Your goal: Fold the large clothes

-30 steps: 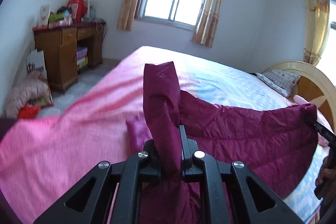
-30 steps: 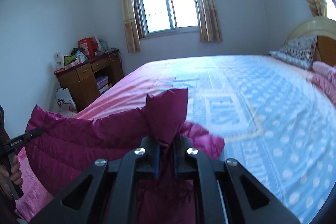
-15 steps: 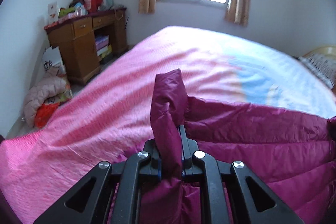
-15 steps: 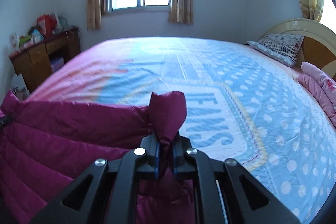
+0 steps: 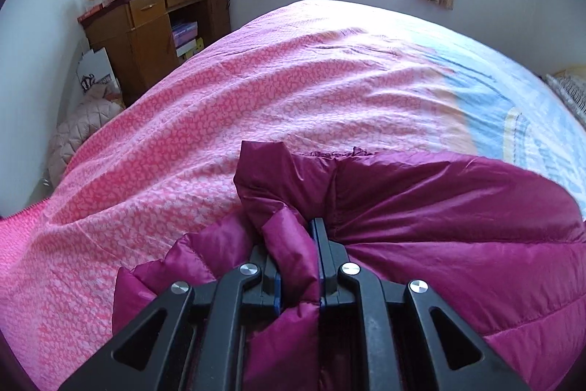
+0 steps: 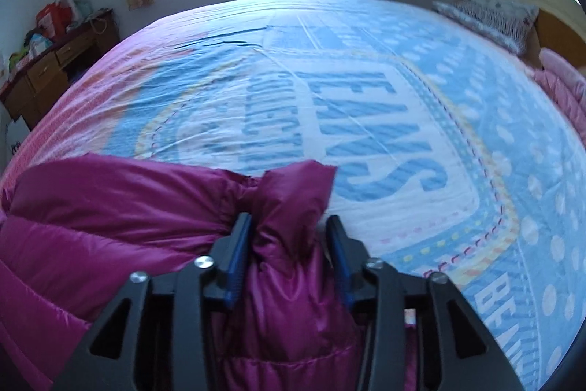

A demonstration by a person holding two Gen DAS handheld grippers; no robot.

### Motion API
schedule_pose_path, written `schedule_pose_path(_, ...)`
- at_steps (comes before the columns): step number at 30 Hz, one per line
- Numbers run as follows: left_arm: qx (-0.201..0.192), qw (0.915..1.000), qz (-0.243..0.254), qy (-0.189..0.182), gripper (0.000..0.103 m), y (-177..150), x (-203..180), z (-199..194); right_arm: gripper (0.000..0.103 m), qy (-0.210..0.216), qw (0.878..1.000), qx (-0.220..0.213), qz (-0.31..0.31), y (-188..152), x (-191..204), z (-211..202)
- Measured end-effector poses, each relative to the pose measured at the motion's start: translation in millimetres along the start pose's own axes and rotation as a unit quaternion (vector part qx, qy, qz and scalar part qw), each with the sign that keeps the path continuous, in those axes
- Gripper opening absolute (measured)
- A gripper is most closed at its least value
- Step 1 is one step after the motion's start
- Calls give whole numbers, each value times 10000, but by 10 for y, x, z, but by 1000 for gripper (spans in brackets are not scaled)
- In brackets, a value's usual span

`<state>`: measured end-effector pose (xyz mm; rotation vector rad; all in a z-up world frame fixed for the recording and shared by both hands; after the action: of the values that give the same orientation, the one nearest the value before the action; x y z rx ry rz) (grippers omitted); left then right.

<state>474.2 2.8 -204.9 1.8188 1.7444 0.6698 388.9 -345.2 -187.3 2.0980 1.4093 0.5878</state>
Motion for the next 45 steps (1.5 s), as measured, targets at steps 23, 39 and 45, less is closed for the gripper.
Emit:
schedule_pose_path(23, -27, 9983, 334, 479, 15, 12, -106, 20, 14, 1480, 9878, -7, -486, -598, 1600, -374)
schedule_pose_path(39, -576, 9968, 194, -519, 27, -117, -298, -1146, 12, 1785, 9835, 185, -231, -583, 1506, -232)
schedule_pose_path(45, -109, 9979, 221, -592, 36, -513, -676, -807, 12, 2017, 9792, 215, -41, -585, 1444, -237)
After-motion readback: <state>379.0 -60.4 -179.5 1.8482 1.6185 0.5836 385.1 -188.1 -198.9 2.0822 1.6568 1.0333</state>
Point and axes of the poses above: each gripper's, at about its wrist camera, not at the fingertips, and z roughly the way its jaws point, x to its left, y to its top, the point moved 6 cm from there along z, roughly the way its jaws point
